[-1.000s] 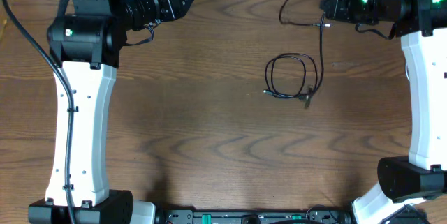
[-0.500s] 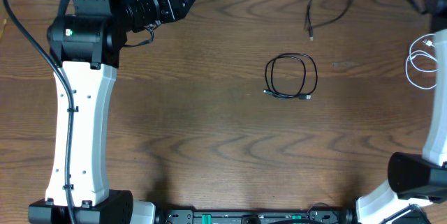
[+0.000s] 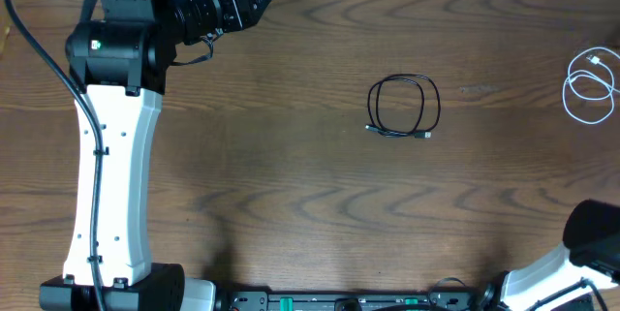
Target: Untangle cables
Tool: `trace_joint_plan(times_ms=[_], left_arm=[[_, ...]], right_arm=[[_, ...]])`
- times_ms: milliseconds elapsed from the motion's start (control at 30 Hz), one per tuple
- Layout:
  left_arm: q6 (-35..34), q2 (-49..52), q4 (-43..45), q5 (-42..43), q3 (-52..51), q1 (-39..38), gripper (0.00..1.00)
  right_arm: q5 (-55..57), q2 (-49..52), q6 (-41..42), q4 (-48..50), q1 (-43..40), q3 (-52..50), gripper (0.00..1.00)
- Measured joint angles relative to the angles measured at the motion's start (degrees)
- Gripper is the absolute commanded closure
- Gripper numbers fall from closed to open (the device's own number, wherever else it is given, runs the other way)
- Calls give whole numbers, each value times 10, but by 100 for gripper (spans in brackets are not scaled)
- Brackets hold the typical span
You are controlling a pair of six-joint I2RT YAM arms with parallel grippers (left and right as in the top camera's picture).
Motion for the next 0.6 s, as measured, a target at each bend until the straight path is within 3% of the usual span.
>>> trace_joint_plan(times_ms=[367,400,433,500,533,600], left_arm=[[0,2,0,0,0,0,65],[0,2,0,0,0,0,65],[0,2,0,0,0,0,65],[0,2,0,0,0,0,65],[0,2,0,0,0,0,65],[0,2,0,0,0,0,65]], right_arm=[[11,122,-2,-49,-39,0,99],[11,132,-2,-57,-40,0,94],[10,143,-1,-66,-40,0,74],[6,158,-2,-83,-40,0,24],[3,164,-2,-92,-40,0,6],[-8,168,-2,-108,-40,0,1]])
